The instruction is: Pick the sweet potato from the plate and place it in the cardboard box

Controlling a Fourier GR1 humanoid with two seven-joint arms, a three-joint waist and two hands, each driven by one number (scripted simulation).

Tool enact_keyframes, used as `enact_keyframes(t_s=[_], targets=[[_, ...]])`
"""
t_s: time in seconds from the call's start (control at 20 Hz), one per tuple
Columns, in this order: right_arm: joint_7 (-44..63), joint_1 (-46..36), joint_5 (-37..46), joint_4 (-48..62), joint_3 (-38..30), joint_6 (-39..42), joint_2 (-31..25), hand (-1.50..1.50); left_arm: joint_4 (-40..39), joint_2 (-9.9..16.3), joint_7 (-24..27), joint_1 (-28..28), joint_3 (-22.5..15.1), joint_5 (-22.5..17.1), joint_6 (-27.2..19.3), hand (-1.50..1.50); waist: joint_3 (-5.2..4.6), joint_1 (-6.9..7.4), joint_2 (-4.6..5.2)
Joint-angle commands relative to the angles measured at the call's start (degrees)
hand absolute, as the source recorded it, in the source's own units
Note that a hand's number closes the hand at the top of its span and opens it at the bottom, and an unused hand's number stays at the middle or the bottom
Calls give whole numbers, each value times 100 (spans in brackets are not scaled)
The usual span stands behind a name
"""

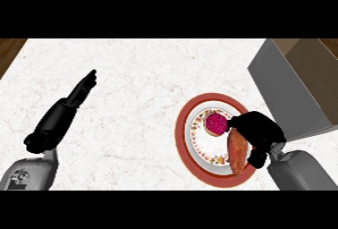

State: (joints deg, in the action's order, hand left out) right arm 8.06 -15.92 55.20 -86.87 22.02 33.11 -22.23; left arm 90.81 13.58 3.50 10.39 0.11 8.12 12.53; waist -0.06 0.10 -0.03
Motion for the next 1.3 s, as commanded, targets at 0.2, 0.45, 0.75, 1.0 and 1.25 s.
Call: enact_keyframes(t_s=[0.2,0.45,0.75,1.0,1.25], targets=[[-704,-69,585,154,74,-1022,199,150,100,-34,-203,152,92,1,96,0,8,8,3],[-1197,-157,894,491,26,-1739,285,150,-270,30,69,237,255,2,181,0,8,7,10],[1229,-1803,887,1568,-1174,-1843,1882,150,-190,-171,-70,443,26,-25,191,0,7,301,119],[2022,-3363,1406,2787,-1579,-2567,2127,150,-253,-197,-116,599,29,50,119,0,5,360,117],[2642,-4427,1634,3525,-1439,-3189,2214,150,-430,-285,162,332,-131,283,36,0,3,267,69]])
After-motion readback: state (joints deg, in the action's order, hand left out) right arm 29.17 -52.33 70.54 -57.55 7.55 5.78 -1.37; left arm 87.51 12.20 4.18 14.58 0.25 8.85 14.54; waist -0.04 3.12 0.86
